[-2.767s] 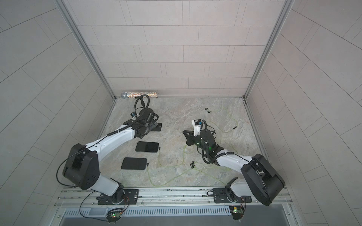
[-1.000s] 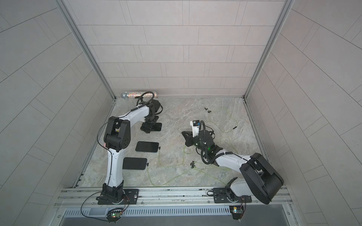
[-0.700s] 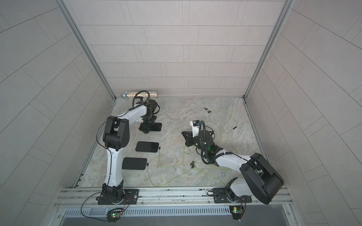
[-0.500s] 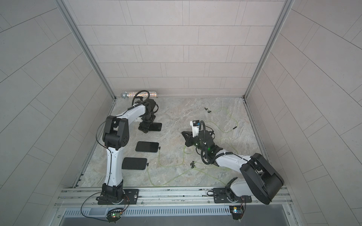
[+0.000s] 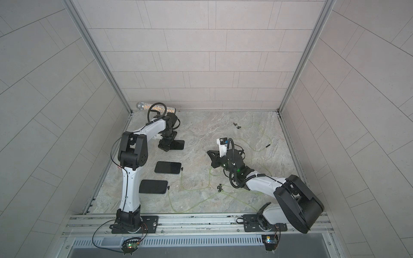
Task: Plug wired earphones into phones
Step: Pick up the phone at the center of the board.
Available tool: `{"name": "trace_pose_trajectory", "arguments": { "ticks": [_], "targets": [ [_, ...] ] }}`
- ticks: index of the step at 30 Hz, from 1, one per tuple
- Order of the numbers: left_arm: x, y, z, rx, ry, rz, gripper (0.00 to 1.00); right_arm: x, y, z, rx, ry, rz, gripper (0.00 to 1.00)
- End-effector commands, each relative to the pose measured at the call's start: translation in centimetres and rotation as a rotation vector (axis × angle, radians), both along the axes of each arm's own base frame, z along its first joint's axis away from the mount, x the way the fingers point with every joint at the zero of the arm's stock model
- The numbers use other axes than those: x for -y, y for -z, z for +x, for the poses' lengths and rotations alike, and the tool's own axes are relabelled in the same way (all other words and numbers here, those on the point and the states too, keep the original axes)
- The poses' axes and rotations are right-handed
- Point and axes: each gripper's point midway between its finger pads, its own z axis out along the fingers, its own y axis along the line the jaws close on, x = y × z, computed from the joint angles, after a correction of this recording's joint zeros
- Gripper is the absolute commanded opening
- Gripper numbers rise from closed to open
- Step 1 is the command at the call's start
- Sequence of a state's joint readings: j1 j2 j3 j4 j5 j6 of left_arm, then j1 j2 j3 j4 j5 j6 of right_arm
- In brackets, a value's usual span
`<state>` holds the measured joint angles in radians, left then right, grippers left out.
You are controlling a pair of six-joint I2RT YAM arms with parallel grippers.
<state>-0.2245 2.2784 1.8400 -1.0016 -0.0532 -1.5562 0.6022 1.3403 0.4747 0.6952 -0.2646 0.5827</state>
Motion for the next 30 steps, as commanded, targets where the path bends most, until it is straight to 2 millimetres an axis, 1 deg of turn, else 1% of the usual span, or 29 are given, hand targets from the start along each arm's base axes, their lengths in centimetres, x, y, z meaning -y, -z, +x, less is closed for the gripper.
{"name": "trace_pose_trajectory", "arguments": {
  "ticks": [1, 7, 10, 11, 22, 28, 30],
  "targets": [
    [-0.6, 0.3, -0.6, -0.038, -0.013, 0.019, 0.94, 0.0, -1.1, -0.2, 0.042, -0.002, 0.014, 0.0],
    [-0.7, 0.3, -0.7, -0.041, -0.019, 0.025, 0.92, 0.0, -1.3, -0.3, 0.046, -0.004, 0.017, 0.0],
    [-0.7, 0.2, -0.8, -0.041, -0.021, 0.024, 0.83, 0.0, -1.3, -0.3, 0.049, -0.002, 0.012, 0.0],
    [-0.5, 0.2, -0.8, -0.04, -0.019, 0.02, 0.82, 0.0, -1.3, -0.3, 0.05, -0.004, 0.011, 0.0],
    [2.0, 0.6, -2.2, -0.041, 0.02, -0.074, 0.82, 0.0, -1.3, -0.4, 0.053, -0.009, 0.011, 0.0],
    [1.8, -0.5, -2.9, -0.019, 0.03, -0.045, 0.82, 0.0, -1.4, -0.5, 0.057, -0.007, 0.012, 0.0],
    [1.7, -0.3, -3.7, -0.045, 0.025, -0.039, 0.82, 0.0, -1.4, -0.4, 0.057, -0.006, 0.013, 0.0]
  ]
}}
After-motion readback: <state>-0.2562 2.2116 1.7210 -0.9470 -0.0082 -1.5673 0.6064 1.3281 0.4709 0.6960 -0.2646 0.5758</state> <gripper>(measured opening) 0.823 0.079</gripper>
